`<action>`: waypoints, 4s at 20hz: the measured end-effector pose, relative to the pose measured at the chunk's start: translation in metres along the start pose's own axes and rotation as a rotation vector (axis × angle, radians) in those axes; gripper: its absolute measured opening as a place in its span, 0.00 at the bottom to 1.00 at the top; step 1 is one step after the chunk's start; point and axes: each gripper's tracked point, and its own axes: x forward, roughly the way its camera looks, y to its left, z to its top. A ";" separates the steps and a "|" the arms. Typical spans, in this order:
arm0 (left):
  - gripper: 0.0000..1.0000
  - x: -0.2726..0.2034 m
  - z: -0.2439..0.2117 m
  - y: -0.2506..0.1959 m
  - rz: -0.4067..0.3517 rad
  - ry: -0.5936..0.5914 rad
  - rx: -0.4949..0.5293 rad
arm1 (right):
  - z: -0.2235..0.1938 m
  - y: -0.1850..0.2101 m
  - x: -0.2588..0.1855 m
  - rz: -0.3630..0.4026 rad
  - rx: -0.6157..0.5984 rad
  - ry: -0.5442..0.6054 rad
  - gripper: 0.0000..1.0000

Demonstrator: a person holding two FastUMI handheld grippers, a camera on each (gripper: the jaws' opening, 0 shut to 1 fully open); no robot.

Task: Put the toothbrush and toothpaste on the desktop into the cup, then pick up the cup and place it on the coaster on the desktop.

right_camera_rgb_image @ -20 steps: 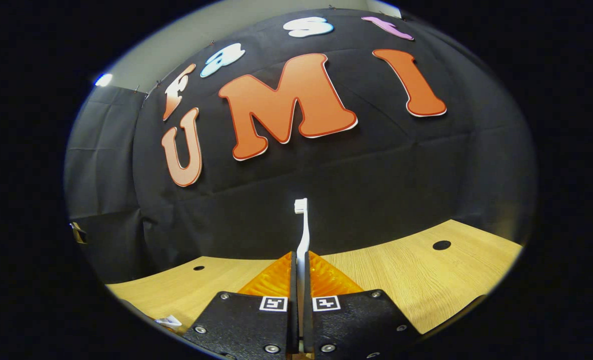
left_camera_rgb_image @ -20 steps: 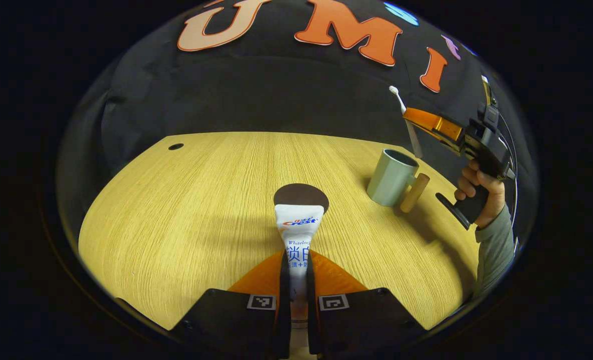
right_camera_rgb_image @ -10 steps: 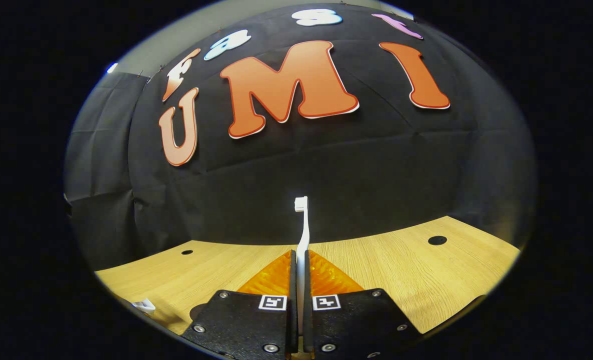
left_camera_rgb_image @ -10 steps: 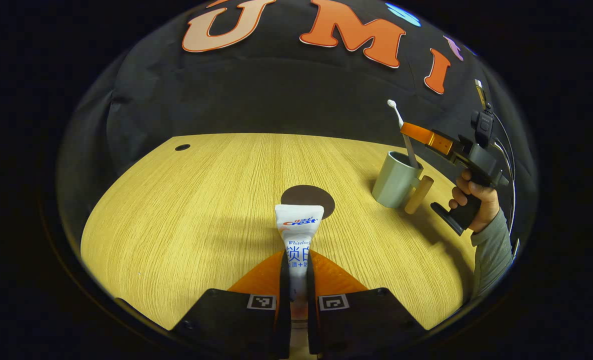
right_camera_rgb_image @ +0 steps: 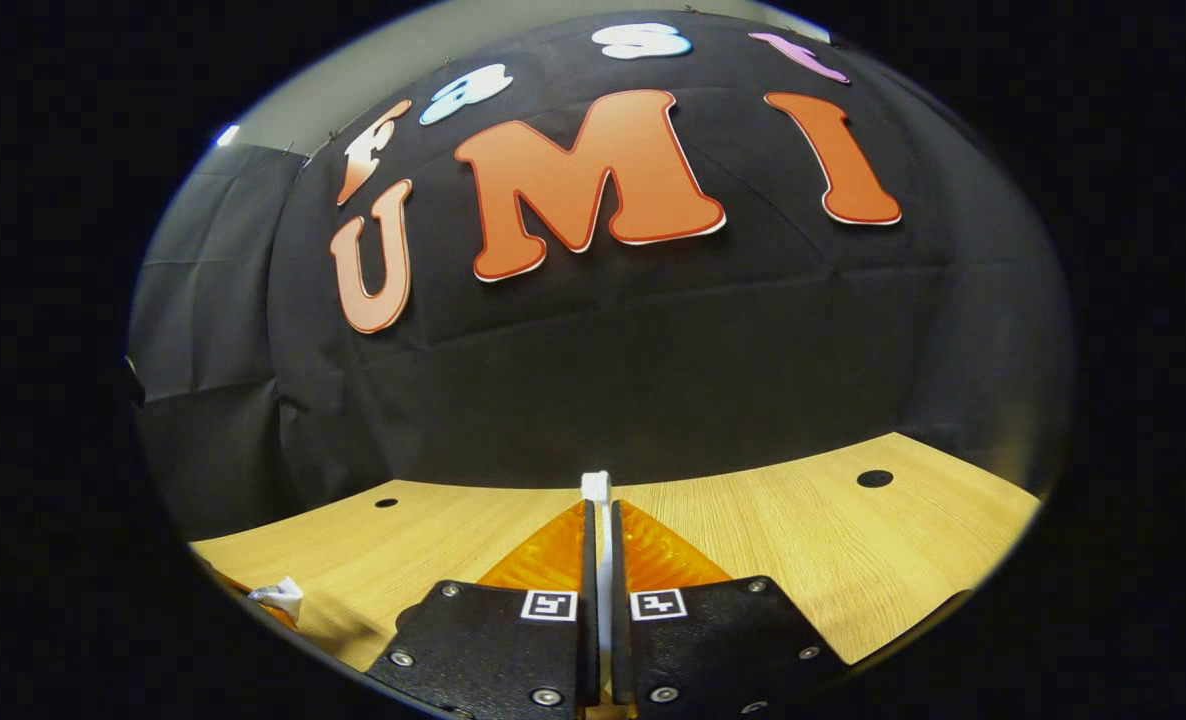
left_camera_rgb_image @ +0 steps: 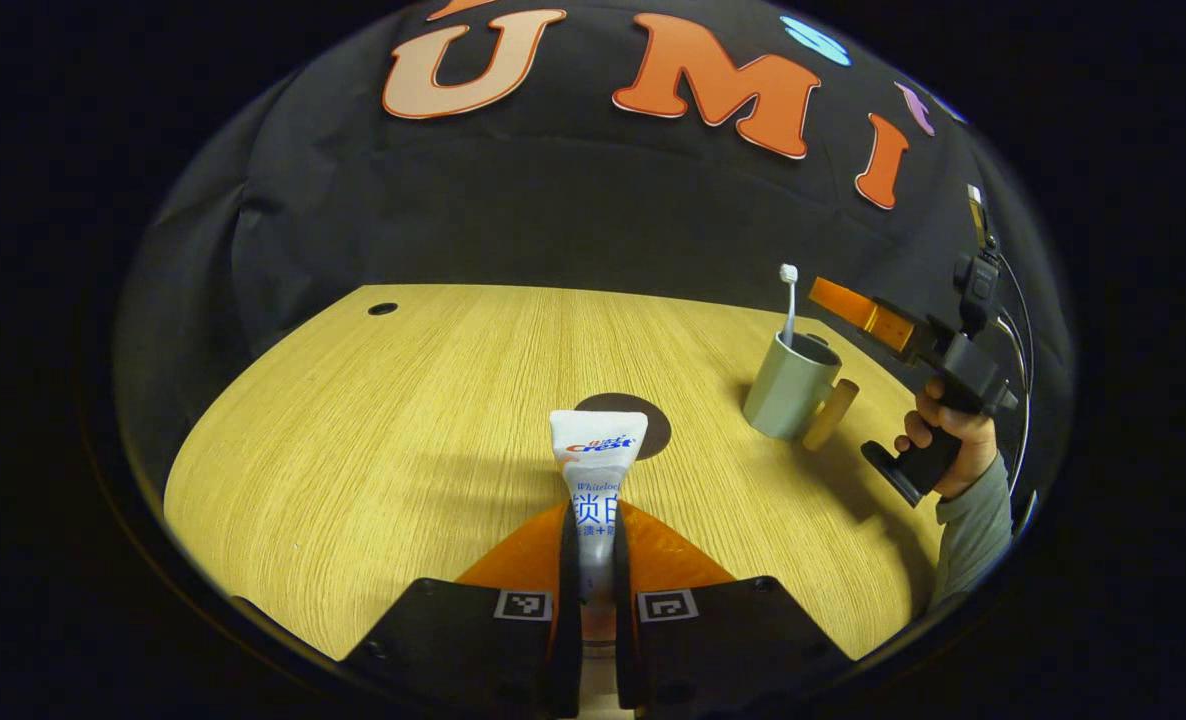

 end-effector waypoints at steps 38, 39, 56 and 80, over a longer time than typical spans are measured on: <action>0.17 0.092 0.120 -0.154 -0.324 -0.305 0.045 | 0.008 -0.055 -0.161 -0.053 -0.076 0.041 0.87; 0.17 0.094 0.127 -0.159 -0.331 -0.321 0.043 | 0.007 -0.058 -0.164 -0.056 -0.077 0.045 0.82; 0.17 0.154 0.178 -0.180 -0.304 -0.568 -0.034 | -0.011 -0.098 -0.194 -0.110 -0.033 0.045 0.83; 0.26 0.183 0.150 -0.167 -0.251 -0.493 -0.047 | -0.029 -0.090 -0.191 -0.117 -0.010 0.094 0.83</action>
